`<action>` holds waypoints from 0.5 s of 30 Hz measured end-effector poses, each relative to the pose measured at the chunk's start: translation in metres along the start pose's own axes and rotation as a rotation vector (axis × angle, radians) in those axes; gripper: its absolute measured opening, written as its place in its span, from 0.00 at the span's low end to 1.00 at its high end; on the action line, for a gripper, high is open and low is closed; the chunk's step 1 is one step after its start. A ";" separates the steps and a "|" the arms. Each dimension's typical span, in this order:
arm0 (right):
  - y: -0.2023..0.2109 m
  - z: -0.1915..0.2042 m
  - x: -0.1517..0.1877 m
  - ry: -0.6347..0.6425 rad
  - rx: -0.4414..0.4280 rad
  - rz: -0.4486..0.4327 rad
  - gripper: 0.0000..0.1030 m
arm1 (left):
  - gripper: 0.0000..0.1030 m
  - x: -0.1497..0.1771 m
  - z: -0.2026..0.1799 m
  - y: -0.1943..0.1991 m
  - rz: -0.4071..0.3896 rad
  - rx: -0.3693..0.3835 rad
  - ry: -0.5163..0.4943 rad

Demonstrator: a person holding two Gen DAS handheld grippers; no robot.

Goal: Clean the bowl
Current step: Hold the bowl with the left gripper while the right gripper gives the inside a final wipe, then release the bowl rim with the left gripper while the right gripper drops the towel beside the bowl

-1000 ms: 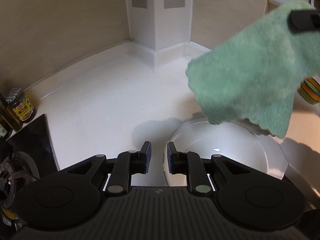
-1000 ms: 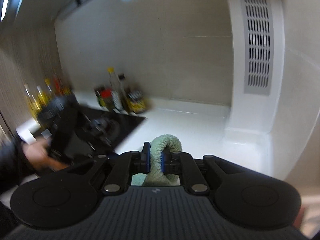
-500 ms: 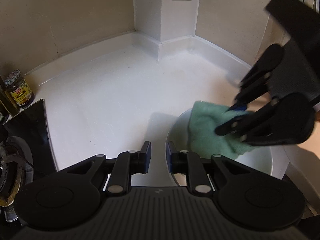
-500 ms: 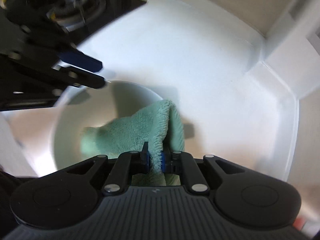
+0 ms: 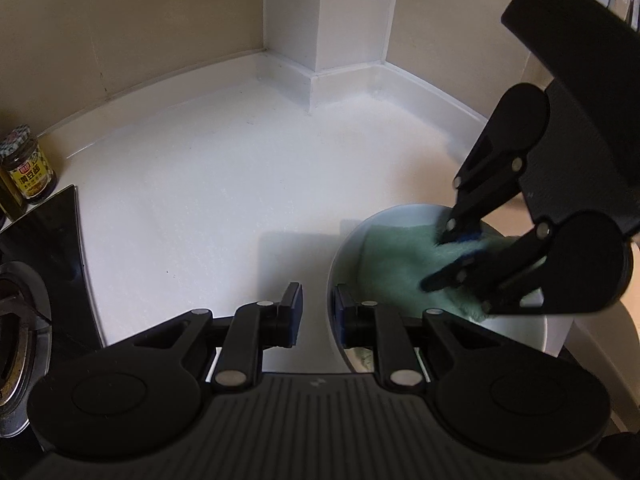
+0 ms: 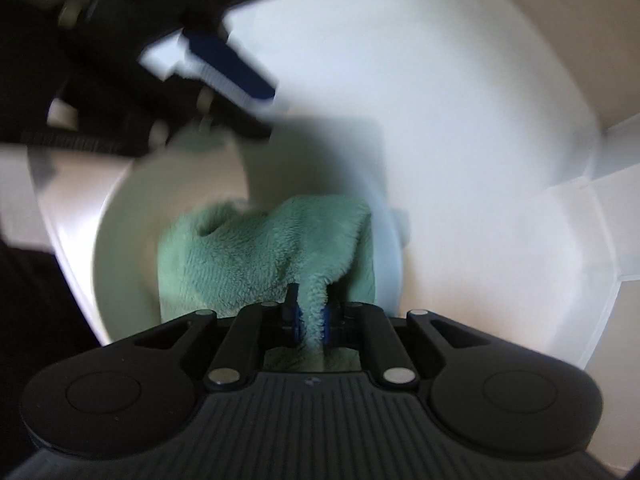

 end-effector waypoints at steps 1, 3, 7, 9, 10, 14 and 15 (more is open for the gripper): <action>0.005 0.003 -0.002 -0.019 -0.042 -0.026 0.07 | 0.19 0.000 0.002 0.004 -0.007 -0.003 0.003; 0.025 0.004 -0.001 -0.053 -0.082 -0.084 0.07 | 0.19 -0.001 0.004 0.010 -0.025 -0.013 0.015; 0.097 -0.022 0.018 -0.134 0.004 -0.237 0.07 | 0.21 -0.003 0.012 0.024 -0.066 -0.048 0.045; 0.130 -0.039 0.033 -0.180 0.077 -0.309 0.08 | 0.22 -0.002 0.011 0.029 -0.083 -0.053 0.060; 0.150 -0.049 0.044 -0.208 0.131 -0.353 0.08 | 0.22 -0.001 0.011 0.032 -0.091 -0.054 0.069; 0.187 -0.079 0.085 -0.299 0.288 -0.421 0.08 | 0.24 0.001 0.006 0.038 -0.118 -0.059 0.086; 0.180 -0.082 0.096 -0.330 0.287 -0.411 0.08 | 0.24 0.000 0.004 0.039 -0.121 -0.065 0.086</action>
Point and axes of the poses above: each gripper's, at about its wrist camera, not at the fingertips, and y roughly against the way its jaws point, z to its left, x to its underside, the point moved 9 cm from there along -y, roughly the way its jaws point, and after that the axes turned 5 degrees about z, right-handed, at the moved point
